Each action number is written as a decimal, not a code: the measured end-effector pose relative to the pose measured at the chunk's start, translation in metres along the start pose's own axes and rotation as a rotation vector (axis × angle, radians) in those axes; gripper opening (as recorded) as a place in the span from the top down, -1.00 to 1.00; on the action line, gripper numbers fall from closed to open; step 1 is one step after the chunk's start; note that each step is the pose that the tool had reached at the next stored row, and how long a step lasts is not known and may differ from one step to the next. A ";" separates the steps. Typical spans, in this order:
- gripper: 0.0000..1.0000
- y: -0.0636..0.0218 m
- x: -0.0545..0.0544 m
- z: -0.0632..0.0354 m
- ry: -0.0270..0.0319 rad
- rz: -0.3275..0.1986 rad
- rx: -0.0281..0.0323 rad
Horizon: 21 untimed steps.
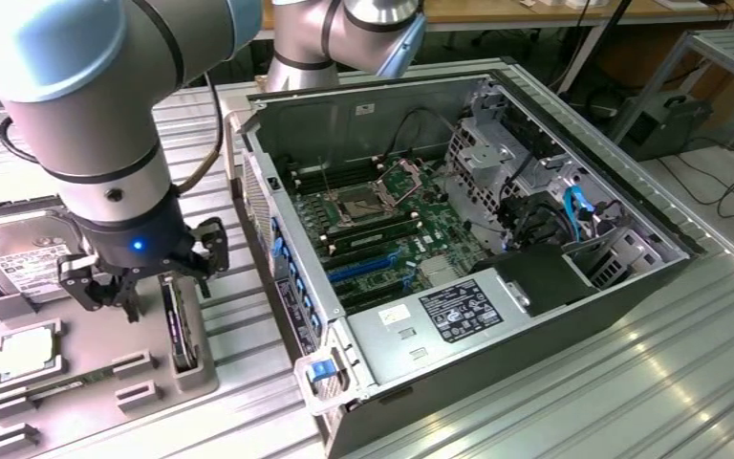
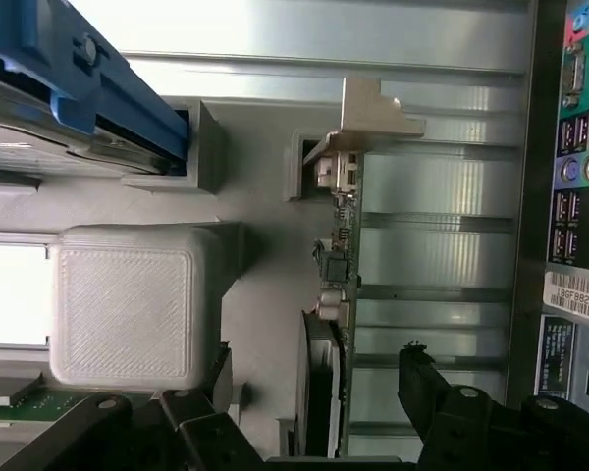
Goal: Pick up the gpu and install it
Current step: 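Pick up the gpu and move the gpu toward the slot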
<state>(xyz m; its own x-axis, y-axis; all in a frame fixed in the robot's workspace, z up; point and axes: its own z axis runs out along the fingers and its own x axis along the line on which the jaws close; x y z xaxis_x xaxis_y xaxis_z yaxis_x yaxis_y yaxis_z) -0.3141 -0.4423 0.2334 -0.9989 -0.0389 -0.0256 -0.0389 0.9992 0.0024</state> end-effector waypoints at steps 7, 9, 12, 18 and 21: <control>-0.57 0.0000 0.001 0.0186 -0.0002 0.023 0.0013; -0.57 0.0000 0.001 0.0196 -0.0001 0.036 0.0018; -0.40 0.0000 0.001 0.0197 -0.0002 0.036 0.0018; -0.36 -0.0002 0.000 0.0140 -0.0003 0.036 0.0014; -0.09 -0.0002 0.000 0.0140 -0.0003 0.036 0.0014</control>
<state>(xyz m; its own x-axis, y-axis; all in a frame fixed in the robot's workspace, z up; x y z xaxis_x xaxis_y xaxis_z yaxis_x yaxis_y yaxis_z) -0.3142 -0.4425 0.2194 -0.9997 -0.0028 -0.0258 -0.0029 1.0000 0.0020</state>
